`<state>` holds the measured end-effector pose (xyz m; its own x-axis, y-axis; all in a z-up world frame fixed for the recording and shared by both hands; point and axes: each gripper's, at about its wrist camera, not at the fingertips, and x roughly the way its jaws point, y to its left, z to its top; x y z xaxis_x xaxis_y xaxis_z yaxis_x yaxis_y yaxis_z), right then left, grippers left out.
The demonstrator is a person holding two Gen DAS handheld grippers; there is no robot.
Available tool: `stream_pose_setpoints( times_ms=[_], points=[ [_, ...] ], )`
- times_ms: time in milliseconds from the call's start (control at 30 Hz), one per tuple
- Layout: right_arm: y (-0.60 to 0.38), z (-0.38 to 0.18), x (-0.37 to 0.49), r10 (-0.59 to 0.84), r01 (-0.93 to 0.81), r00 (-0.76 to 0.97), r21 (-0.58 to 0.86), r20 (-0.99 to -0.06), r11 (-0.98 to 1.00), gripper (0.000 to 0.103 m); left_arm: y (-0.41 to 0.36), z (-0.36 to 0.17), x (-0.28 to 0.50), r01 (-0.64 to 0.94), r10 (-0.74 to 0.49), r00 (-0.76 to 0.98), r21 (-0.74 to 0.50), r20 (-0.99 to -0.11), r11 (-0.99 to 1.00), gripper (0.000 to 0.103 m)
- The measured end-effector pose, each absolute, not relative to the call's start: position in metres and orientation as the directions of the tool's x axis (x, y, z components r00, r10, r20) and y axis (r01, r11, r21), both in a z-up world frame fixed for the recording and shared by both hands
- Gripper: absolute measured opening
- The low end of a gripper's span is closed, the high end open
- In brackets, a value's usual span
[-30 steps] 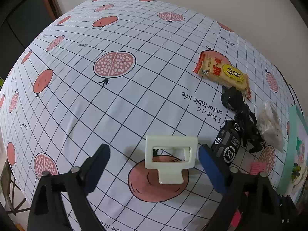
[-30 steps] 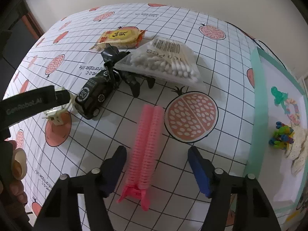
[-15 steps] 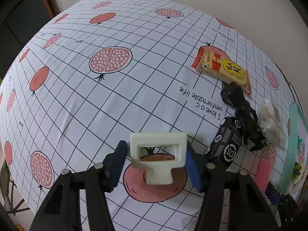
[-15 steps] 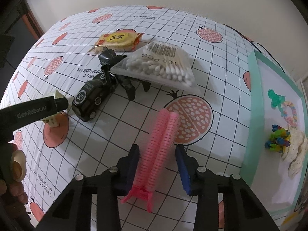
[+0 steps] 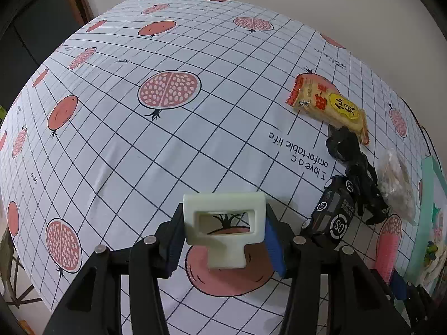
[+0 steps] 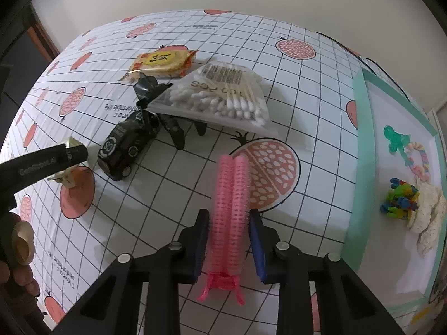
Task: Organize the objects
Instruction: 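Grasp the pink hair curler with the right tool while the left tool grasps the cream clip, then carry the pink curler and cream clip with both tools over the tray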
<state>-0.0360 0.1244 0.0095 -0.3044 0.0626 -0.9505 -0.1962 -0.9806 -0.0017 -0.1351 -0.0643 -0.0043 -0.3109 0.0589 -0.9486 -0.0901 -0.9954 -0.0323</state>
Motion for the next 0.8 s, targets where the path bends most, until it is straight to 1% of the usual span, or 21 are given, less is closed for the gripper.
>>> stream_pose_setpoints(
  times_ms=[433, 500, 667, 800],
  points=[
    [0.135, 0.023, -0.033, 0.05, -0.225, -0.322, 0.025, -0.946, -0.974, 0.029, -0.065, 0.019, -0.119, -0.08, 0.051, -0.355, -0.024, -0.934, -0.997, 0.053],
    [0.121, 0.028, -0.029, 0.046, -0.23, -0.332, 0.033, -0.942, -0.973, 0.029, -0.057, 0.023, -0.127, -0.085, 0.051, -0.363, -0.021, -0.931, -0.996, 0.053],
    [0.128, 0.036, -0.029, 0.041, -0.247, -0.363, 0.053, -0.931, -0.968, 0.029, -0.062, 0.03, -0.141, -0.099, 0.054, -0.389, -0.016, -0.92, -0.995, 0.053],
    [0.134, 0.045, -0.026, 0.033, -0.254, -0.389, 0.073, -0.92, -0.964, 0.029, -0.055, 0.04, -0.137, -0.109, 0.057, -0.408, -0.013, -0.911, -0.994, 0.053]
  ],
)
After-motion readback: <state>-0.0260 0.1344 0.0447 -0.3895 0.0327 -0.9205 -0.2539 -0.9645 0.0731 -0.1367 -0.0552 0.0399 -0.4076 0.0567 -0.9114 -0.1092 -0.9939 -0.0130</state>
